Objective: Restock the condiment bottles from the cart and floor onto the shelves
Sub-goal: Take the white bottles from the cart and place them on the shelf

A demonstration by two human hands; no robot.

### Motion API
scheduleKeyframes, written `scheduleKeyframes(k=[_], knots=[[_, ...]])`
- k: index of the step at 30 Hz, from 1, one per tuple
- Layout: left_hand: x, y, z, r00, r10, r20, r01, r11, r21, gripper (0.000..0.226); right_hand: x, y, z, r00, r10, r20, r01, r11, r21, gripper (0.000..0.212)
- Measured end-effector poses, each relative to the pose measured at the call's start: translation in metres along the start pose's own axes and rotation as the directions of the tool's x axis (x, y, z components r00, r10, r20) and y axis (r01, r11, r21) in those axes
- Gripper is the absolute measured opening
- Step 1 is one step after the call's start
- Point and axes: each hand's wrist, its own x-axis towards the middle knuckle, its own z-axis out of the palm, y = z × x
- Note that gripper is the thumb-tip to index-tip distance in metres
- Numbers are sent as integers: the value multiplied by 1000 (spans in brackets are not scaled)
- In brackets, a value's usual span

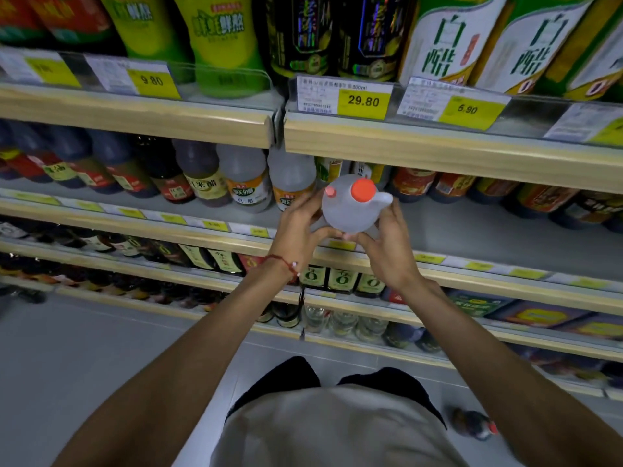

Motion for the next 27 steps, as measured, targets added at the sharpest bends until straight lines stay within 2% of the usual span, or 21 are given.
scheduleKeyframes(k=[2, 7, 11, 14, 20, 24, 25, 27], knots=[[7, -16, 8, 998, -24, 54, 27, 998, -60, 58, 8, 10, 7, 999, -5, -35, 5, 1000, 14, 71], [21, -42, 17, 999, -25, 30, 30, 986, -167, 68, 28, 23, 16, 997, 23, -75, -12, 990, 143, 61], [34, -60, 19, 999, -40, -4, 38, 984, -173, 60, 42, 26, 20, 993, 87, -83, -68, 975, 212, 61], [36, -63, 24, 996, -50, -78, 40, 991, -124, 41, 45, 24, 25, 993, 68, -100, -49, 982, 182, 64], [33, -61, 26, 989, -49, -139, 30, 991, -131, 30, 38, 16, 29, 990, 101, -94, -89, 988, 122, 60], [20, -55, 22, 971, -163, -175, 125, 970, -208, 35, 19, 8, 33, 928, 155, -340, -188, 980, -68, 34], [16, -56, 19, 961, -195, -197, 151, 964, -218, 33, 13, 7, 36, 918, 148, -369, -197, 975, -99, 27], [7, -58, 12, 934, -245, -261, 189, 956, -223, 28, 4, 3, 42, 939, 125, -320, -167, 980, -109, 22]])
